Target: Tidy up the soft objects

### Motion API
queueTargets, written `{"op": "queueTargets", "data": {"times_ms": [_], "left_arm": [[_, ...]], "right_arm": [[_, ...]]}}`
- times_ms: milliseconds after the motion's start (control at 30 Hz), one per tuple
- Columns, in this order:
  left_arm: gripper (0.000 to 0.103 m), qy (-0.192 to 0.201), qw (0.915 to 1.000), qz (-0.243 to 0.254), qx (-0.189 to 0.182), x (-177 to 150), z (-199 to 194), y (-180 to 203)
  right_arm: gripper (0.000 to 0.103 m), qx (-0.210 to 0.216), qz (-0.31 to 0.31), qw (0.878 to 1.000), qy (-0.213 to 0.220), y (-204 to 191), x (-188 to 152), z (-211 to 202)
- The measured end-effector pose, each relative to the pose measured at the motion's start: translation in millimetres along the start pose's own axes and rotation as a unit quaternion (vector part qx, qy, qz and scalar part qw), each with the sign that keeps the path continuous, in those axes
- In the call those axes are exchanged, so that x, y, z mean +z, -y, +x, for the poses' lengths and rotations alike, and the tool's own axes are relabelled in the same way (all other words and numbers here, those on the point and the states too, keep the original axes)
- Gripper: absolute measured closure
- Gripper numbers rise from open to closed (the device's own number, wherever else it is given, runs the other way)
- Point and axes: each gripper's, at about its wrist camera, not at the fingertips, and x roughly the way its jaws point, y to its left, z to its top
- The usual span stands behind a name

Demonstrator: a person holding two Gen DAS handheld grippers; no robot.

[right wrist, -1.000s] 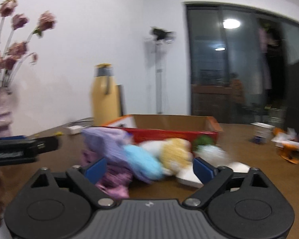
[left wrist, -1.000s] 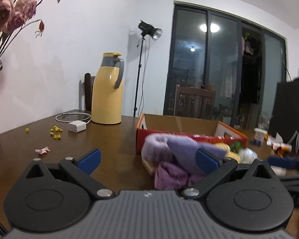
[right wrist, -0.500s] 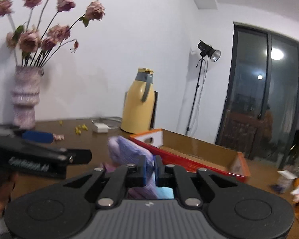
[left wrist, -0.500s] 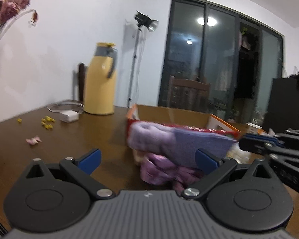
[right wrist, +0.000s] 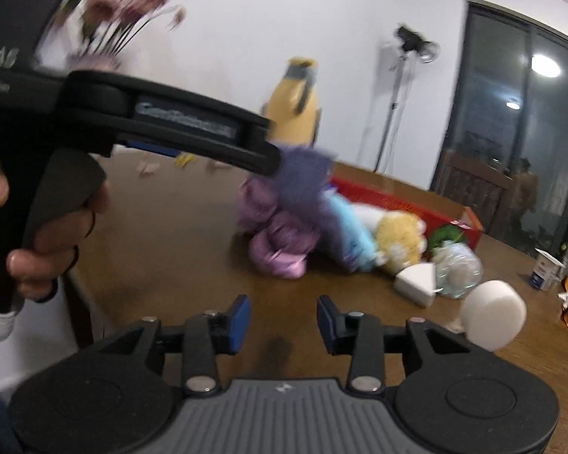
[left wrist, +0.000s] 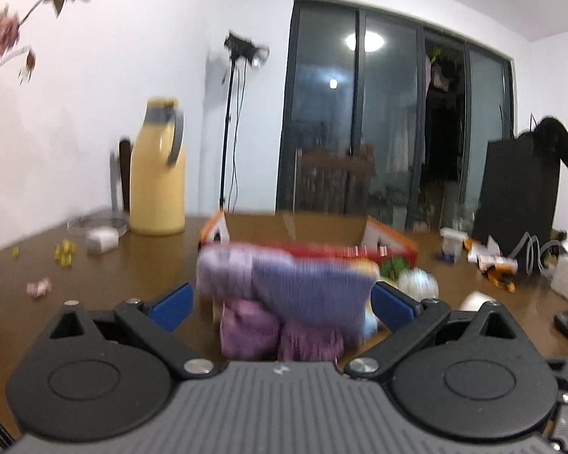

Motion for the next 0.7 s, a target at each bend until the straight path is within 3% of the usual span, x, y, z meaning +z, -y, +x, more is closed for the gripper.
{"op": "queueTargets", "data": {"times_ms": [100, 167, 200, 233, 267, 300, 367, 533, 600, 700], "left_arm": [[0.0, -0.029, 0.9994, 0.012, -0.016, 9, 32, 14], [0.003, -0.049, 0.9984, -0.016, -0.022, 10, 53, 17], [0.02, -0.055, 0.9976, -0.034, -0.024, 11, 62, 16], [0.044, -0.06, 0.9962, -0.055, -0.031, 11, 69, 12], [0.057, -0.063, 0.9935, -0.075, -0.058, 13, 77, 8], [0.079, -0.064, 0.9908, -0.086, -0.083, 14, 81, 4], [0.082, -0.059, 0.986, -0.113, -0.108, 23, 83, -1], [0.085, 0.022, 0.9781, -0.13, -0.161, 51, 42, 1], [0.085, 0.018, 0.9652, -0.171, -0.197, 51, 28, -4], [0.084, -0.029, 0.9435, -0.229, -0.238, 15, 27, -17]], "right_arm": [[0.064, -0.018, 0.042, 0.999, 0.001, 19, 2, 1], [0.064, -0.023, 0.058, 0.998, 0.005, 25, 2, -2], [0.064, -0.023, 0.064, 0.998, 0.006, 26, 1, -4], [0.064, -0.024, 0.066, 0.998, 0.006, 30, 1, -3], [0.064, -0.025, 0.069, 0.997, 0.006, 31, -1, -4], [0.064, -0.026, 0.071, 0.997, 0.004, 31, -3, -4], [0.064, -0.029, 0.075, 0.997, 0.001, 35, -6, -2], [0.065, -0.046, 0.099, 0.994, 0.017, 45, -5, -2], [0.065, -0.057, 0.108, 0.992, 0.026, 49, -4, -5], [0.064, -0.083, 0.121, 0.989, 0.02, 58, -6, -9]]}}
